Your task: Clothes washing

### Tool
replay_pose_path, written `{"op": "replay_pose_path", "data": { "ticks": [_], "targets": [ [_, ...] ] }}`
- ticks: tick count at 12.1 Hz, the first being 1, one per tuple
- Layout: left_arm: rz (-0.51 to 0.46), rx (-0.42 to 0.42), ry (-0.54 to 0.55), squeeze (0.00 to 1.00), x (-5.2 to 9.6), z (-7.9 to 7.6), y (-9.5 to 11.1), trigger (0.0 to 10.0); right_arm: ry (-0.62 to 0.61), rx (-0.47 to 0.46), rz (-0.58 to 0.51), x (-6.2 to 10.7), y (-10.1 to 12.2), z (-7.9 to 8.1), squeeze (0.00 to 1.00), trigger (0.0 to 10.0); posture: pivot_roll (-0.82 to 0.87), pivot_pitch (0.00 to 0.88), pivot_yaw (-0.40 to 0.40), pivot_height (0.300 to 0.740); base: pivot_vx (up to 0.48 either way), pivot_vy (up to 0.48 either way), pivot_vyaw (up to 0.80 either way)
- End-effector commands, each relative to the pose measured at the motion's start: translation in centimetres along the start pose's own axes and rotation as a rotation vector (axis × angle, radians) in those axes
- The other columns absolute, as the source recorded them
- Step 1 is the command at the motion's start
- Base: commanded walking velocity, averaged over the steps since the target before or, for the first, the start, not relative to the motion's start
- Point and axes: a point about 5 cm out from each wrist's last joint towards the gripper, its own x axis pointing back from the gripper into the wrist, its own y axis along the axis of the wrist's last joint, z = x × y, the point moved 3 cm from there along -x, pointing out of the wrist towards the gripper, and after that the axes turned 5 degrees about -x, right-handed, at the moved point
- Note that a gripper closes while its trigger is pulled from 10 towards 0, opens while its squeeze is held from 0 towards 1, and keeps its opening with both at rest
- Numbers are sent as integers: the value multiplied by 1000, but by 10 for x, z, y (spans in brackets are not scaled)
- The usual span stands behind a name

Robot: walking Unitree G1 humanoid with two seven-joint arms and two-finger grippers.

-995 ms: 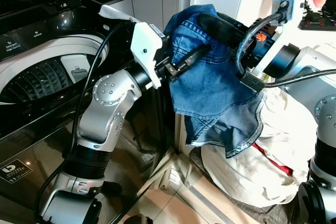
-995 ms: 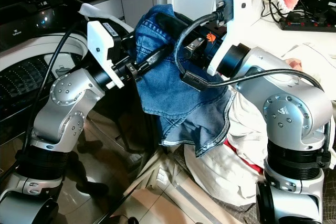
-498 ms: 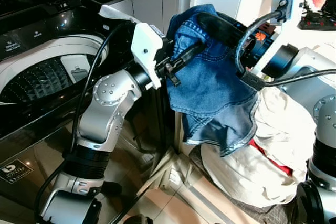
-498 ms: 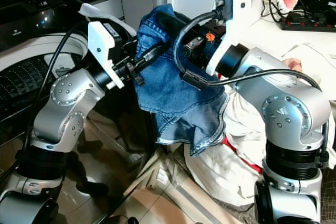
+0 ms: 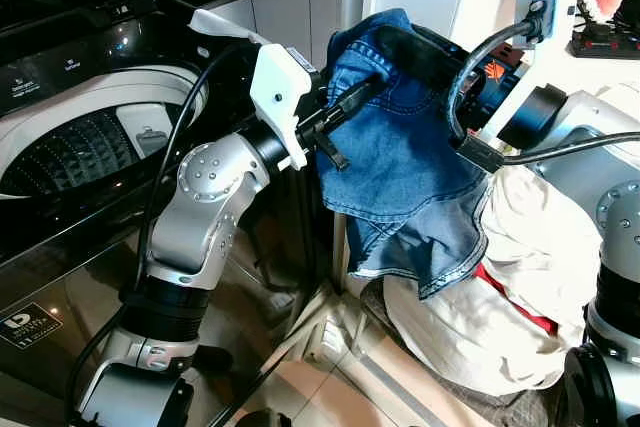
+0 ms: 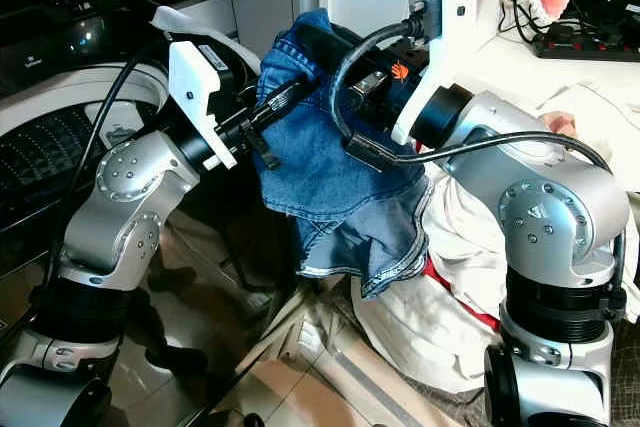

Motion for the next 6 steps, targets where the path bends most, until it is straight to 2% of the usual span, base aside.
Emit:
{"op": "replay_pose_path", "data": {
  "ticks": [1,2,3,6],
  "targets": [
    [102,11,69,0,10,11,-20,0,52,34,-68,2,17,12,0,0,10,0,46,740,0,0,0],
    [110,9,78,0,11,13,-21,0,51,32,-72,3,17,12,0,0,8,0,48,740,0,0,0],
    [127,-2,104,0,12,18,-24,0,35,21,-83,4,18,10,1000,10000,7,0,51,740,0,0,0],
    [183,-61,185,0,17,36,-29,0,9,8,-117,9,24,7,1000,10000,14,0,50,740,0,0,0]
  ]
}}
